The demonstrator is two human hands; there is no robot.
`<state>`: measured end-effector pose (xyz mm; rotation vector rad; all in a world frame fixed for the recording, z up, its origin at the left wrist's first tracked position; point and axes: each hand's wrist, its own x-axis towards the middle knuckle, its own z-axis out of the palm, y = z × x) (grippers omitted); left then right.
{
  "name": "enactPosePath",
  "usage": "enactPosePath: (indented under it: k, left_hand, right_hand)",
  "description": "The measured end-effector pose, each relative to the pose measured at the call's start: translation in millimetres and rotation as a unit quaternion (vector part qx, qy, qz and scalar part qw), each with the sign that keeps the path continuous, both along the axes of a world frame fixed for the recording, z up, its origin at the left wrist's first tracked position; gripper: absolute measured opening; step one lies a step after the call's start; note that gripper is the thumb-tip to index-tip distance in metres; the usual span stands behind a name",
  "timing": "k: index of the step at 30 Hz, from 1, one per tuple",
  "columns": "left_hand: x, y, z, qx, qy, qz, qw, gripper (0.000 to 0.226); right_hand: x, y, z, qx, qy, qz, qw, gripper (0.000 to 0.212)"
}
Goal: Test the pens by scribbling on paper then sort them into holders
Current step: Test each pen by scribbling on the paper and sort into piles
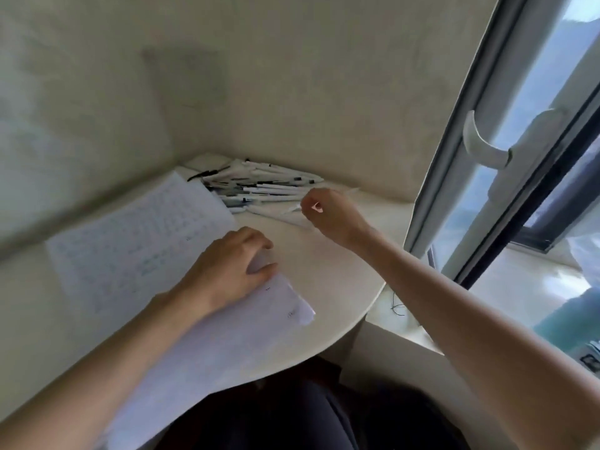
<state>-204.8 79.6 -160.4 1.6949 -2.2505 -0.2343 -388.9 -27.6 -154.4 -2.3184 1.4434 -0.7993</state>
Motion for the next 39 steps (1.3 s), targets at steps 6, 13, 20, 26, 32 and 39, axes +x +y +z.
enactPosePath:
  k: [6, 13, 20, 26, 32, 39]
  left_hand:
    - [4, 6, -16, -0.029, 0.058, 0.003, 0.998, 0.069]
    - [52, 22, 10, -0.094, 0.059, 0.06, 0.992, 0.033]
    - [144, 75, 18, -0.105, 0.068, 0.194, 0.973, 0.025]
    - [167, 87, -9, -0.064, 0.065, 0.211, 0.973, 0.039]
    - [170, 82, -22, -0.085, 0.035, 0.2, 0.975, 0.056]
    - [168, 84, -21, -0.082, 0.015, 0.201, 0.976, 0.061]
  right_hand:
    - [20, -6, -19, -0.029, 0.108, -0.023, 0.994, 0.019]
    - [47, 29, 10, -0.003, 0.011, 0.066, 0.998, 0.061]
    - [142, 61, 35, -0.029, -0.05, 0.2, 0.978, 0.029]
    - [201, 63, 21, -0.083, 0.082, 0.099, 0.988, 0.067]
    - [204, 54, -4, -0.173, 0.042, 0.072, 0.981, 0.056]
    - [209, 63, -2, -0.2, -0.015, 0.096, 0.975, 0.046]
